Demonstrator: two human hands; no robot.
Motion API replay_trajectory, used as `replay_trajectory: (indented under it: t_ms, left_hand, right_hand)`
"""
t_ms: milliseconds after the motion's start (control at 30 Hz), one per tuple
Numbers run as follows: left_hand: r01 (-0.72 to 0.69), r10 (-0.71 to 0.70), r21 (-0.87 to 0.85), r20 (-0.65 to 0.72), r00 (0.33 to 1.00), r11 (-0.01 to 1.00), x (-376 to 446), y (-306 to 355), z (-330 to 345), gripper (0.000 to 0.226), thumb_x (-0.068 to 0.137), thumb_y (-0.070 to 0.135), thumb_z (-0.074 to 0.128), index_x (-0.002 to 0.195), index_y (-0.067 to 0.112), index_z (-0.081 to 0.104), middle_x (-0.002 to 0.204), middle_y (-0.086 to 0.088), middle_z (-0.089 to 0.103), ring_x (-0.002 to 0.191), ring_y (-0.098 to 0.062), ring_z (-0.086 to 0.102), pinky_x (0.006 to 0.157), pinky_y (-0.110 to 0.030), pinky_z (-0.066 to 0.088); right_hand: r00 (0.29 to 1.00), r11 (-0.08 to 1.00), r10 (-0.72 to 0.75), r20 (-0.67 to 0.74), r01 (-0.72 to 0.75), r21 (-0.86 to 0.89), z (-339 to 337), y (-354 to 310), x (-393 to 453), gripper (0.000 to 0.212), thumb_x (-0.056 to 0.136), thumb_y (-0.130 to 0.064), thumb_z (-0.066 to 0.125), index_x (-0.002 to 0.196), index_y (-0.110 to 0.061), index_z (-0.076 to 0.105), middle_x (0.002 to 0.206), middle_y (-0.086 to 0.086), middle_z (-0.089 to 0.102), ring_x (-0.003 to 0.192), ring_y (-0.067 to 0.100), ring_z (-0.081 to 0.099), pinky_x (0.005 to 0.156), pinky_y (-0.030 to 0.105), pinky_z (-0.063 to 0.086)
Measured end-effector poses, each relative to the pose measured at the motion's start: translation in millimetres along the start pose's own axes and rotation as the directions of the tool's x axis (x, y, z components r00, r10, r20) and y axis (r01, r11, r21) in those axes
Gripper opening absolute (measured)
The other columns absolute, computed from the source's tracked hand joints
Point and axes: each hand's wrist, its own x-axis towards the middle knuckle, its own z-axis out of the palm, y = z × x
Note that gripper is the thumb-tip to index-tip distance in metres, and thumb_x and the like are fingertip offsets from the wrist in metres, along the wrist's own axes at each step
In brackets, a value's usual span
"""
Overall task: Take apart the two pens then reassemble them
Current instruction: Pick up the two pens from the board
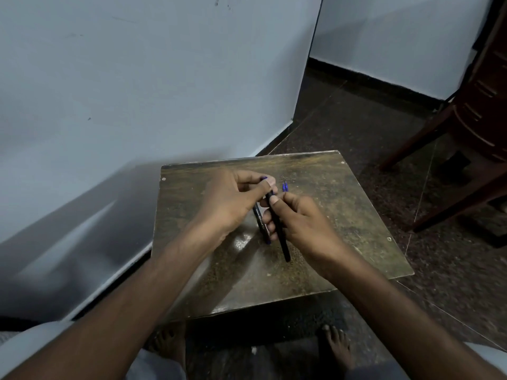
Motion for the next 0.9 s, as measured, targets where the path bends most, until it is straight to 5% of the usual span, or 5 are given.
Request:
replay_trajectory:
  t_ms: [167,300,533,633,900]
  left_hand:
    - [0.035,-0.031,-0.096,0.039,0.999,0.995,-3,-7,6,0.007,0.097,0.022,0.080,0.096,0.018,0.086,0.090,-0.003,0.086,0.074,0.000,0.073,0.077,-0.020,0.056]
    - [0.057,-0.049,-0.229,0.040,0.998,0.972,1,-10,10,0.007,0.095,0.019,0.082,0.090,0.018,0.087,0.098,-0.027,0.082,0.083,-0.018,0.073,0.100,-0.043,0.061]
    - [0.101,-0.088,-0.219,0.070,0.994,0.970,4,-10,7,0.015,0.098,0.014,0.079,0.109,0.004,0.083,0.102,-0.016,0.085,0.082,-0.012,0.075,0.084,-0.025,0.064]
    - [0.089,-0.085,-0.192,0.031,0.996,0.977,10,-4,-8,0.017,0.099,0.021,0.078,0.109,0.009,0.084,0.104,-0.011,0.085,0.078,-0.008,0.073,0.076,-0.023,0.062]
    - [0.172,-0.198,0.405,0.023,0.980,0.898,32,-16,-58,0.021,0.085,0.031,0.091,0.100,0.017,0.084,0.080,0.004,0.084,0.066,-0.001,0.079,0.062,-0.013,0.060]
  right_hand:
    - [0.999,0.999,-0.036,0.003,0.036,-0.040,3,8,2,0.035,0.117,-0.030,0.045,0.093,-0.017,0.067,0.060,-0.012,0.045,0.050,0.002,0.037,0.048,0.019,0.029]
    - [0.974,0.944,-0.196,-0.114,0.157,-0.290,8,8,2,0.035,0.116,-0.030,0.045,0.085,-0.037,0.060,0.046,-0.022,0.052,0.041,-0.004,0.049,0.051,0.013,0.029]
    - [0.963,0.928,-0.228,-0.142,0.171,-0.331,7,13,1,0.027,0.115,-0.036,0.050,0.119,-0.026,0.075,0.055,-0.035,0.058,0.057,-0.014,0.058,0.059,0.009,0.036]
    - [0.988,0.957,-0.112,-0.109,0.078,-0.279,0,17,0,0.033,0.112,-0.039,0.054,0.098,-0.016,0.074,0.045,-0.022,0.052,0.041,-0.005,0.050,0.053,0.021,0.032]
    - [0.987,0.995,0.092,-0.132,-0.097,-0.032,-11,16,0,0.027,0.100,-0.005,0.052,0.095,-0.005,0.078,0.064,0.000,0.059,0.047,0.007,0.051,0.044,0.018,0.038]
